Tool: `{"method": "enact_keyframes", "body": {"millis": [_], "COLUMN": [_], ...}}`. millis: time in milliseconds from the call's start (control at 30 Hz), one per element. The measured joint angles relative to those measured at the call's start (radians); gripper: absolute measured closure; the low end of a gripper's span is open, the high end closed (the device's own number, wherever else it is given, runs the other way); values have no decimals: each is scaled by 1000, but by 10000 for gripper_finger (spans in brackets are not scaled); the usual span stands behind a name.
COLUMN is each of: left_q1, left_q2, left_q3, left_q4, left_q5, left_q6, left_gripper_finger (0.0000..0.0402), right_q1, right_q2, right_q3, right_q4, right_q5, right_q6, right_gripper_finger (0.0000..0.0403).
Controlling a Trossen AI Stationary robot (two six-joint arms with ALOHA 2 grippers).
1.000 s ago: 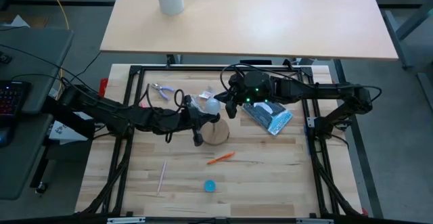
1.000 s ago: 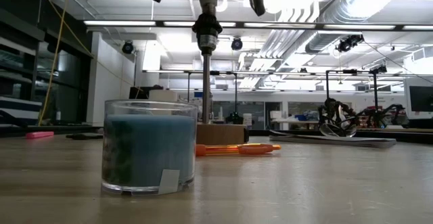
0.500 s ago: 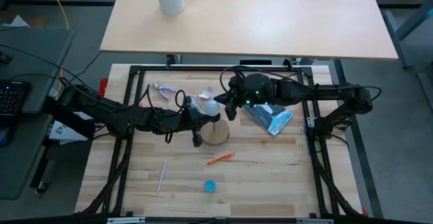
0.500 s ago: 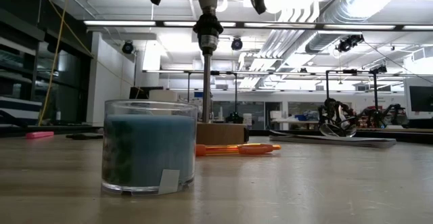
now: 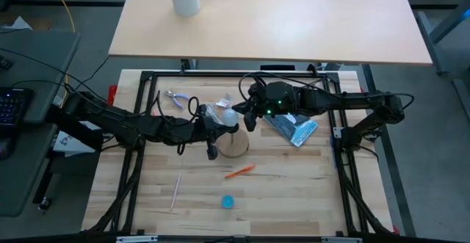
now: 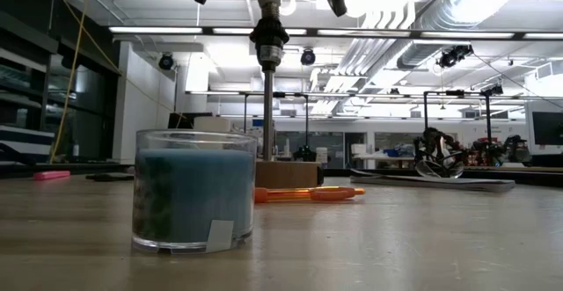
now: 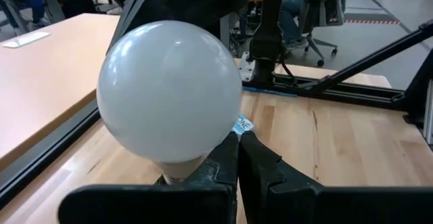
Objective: Screw lightbulb
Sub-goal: Insert the light bulb into the lamp
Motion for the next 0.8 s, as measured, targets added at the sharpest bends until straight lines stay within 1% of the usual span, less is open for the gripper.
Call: {"method": "enact_keyframes", "body": {"millis": [467,800], "left_q1": [-2,-2], "left_q2": [-2,-2], "left_q3": [2,2], "left_q4": [9,1], "left_q5": [16,-7], "left_q6": [-16,46], "left_gripper_finger": [401,402], "right_q1": [13,10], "right_q2": [49,47], "right_q3": [-3,-3], "right_q4": [-9,-2], "right_q5": [21,26], "right_q6": [23,-4], "right_gripper_finger": [403,403]}}
